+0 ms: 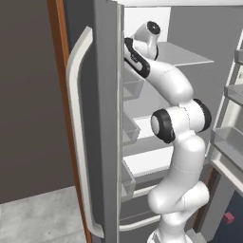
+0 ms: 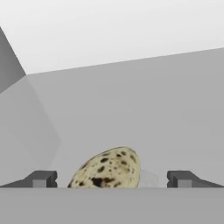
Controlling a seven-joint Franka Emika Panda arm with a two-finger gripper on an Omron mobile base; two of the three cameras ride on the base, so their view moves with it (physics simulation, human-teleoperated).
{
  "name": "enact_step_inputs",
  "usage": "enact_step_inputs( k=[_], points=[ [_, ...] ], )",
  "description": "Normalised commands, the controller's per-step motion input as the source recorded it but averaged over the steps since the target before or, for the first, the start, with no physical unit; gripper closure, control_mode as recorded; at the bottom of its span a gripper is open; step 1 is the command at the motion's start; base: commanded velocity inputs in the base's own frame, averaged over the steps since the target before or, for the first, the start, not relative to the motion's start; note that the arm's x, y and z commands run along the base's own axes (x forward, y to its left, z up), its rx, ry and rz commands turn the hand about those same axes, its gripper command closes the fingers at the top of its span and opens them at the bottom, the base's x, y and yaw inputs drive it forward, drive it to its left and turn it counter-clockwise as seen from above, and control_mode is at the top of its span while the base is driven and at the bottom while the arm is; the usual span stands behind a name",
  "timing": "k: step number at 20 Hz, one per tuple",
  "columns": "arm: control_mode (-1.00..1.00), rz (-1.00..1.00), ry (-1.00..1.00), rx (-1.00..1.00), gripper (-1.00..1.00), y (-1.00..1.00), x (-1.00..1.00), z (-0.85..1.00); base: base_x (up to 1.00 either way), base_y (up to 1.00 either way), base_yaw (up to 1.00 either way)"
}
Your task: Pick the egg and butter from the fridge and place them by the bowl for mixing.
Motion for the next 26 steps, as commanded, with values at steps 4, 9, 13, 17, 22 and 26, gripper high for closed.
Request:
enact_step_inputs(
  k=[4, 9, 13, 17, 22, 26],
  points=[
    [-1.00, 0.00, -0.02, 0.00, -1.00, 0.21, 0.00, 0.00, 0.00, 0.00, 0.00],
    [-1.00, 0.00, -0.01, 0.00, -1.00, 0.08, 0.00, -0.07, 0.00, 0.00, 0.00],
    [-1.00, 0.00, 0.00, 0.00, 1.00, 0.00, 0.00, -0.03, 0.00, 0.00, 0.00],
    [-1.00, 0.00, 0.00, 0.00, 1.00, 0.00, 0.00, 0.00, 0.00, 0.00, 0.00],
    [-1.00, 0.00, 0.00, 0.00, 1.00, 0.00, 0.00, 0.00, 0.00, 0.00, 0.00],
    [-1.00, 0.00, -0.26, 0.02, 1.00, 0.00, -0.05, 0.14, 0.00, 0.00, 0.00]
  ],
)
